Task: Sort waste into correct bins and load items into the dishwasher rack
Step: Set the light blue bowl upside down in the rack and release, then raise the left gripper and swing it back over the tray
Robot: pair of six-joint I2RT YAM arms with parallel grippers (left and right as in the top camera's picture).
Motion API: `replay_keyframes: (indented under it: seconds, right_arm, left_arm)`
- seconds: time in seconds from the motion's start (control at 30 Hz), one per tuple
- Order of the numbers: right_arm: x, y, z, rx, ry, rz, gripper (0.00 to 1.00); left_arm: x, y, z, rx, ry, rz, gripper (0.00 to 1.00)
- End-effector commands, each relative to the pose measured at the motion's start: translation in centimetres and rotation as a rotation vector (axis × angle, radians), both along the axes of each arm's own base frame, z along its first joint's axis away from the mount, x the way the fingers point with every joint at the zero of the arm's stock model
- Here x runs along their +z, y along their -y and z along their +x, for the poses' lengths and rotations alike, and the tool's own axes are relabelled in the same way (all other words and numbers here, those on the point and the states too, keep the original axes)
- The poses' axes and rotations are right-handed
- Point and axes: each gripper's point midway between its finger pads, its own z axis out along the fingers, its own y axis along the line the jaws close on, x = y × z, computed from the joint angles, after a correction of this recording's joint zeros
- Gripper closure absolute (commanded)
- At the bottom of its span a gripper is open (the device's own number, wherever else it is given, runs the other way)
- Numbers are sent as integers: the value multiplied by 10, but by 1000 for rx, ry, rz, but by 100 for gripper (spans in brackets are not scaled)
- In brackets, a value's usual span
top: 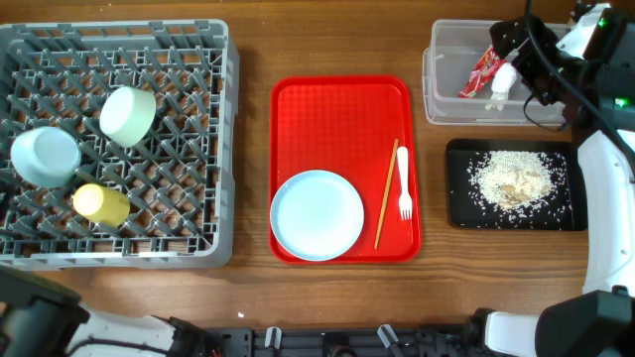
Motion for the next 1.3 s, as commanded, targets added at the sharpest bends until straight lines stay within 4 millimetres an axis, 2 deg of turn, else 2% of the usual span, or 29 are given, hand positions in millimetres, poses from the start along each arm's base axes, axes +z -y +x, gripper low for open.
replay_keyframes:
  seconds: [0.0, 0.07, 0.1, 0.17, 0.27, 0.33, 0.4, 0.47, 0.6, 0.83, 0.97, 1.03, 1.17, 1.2, 1.27]
  right_arm:
    - [7, 2, -2, -14, 17, -7, 0]
    - [7, 2, -2, -14, 17, -7, 0]
    - [7, 2, -2, -14, 17, -7, 0]
    - [7, 2, -2, -14, 17, -7, 0]
    - [7, 2, -2, -14, 17, -7, 0]
    - [7, 2, -2, -14, 17, -7, 0]
    - [7, 2, -2, -14, 17, -8, 0]
    - [7, 2, -2, -14, 17, -7, 0]
    - [7, 2, -2, -14, 17, -7, 0]
    - [7, 2, -2, -14, 17, -7, 1]
    - [7, 2, -2, -14, 17, -7, 0]
    - [7, 2, -2, -14, 17, -7, 0]
    - [7, 2, -2, -14, 17, -8, 0]
    - [7, 2, -2, -14, 17, -8, 0]
    - [7, 2, -2, -14, 17, -8, 0]
  left_arm:
    - [44, 4, -9, 13, 28, 127, 47]
    - [62, 13, -7, 7, 52, 163, 55]
    - [70, 18, -4, -7, 62, 183, 65]
    - [78, 34, 8, -50, 57, 227, 77]
    - [55, 46, 20, -91, -134, 355, 92]
    - [35, 45, 19, -89, -323, 473, 96]
    - [21, 40, 18, -74, -491, 592, 96]
    - [6, 40, 25, -90, -566, 636, 96]
    - [-23, 29, 26, -93, -651, 636, 96]
    - [-50, 15, 27, -88, -686, 608, 96]
    - [-58, 9, 29, -77, -691, 609, 94]
    - [-56, -2, 20, -31, -712, 616, 94]
    - [-57, -21, -8, 104, -774, 562, 96]
    - [-57, -20, -12, 123, -755, 518, 96]
    - [-47, -7, 3, 96, -599, 413, 96]
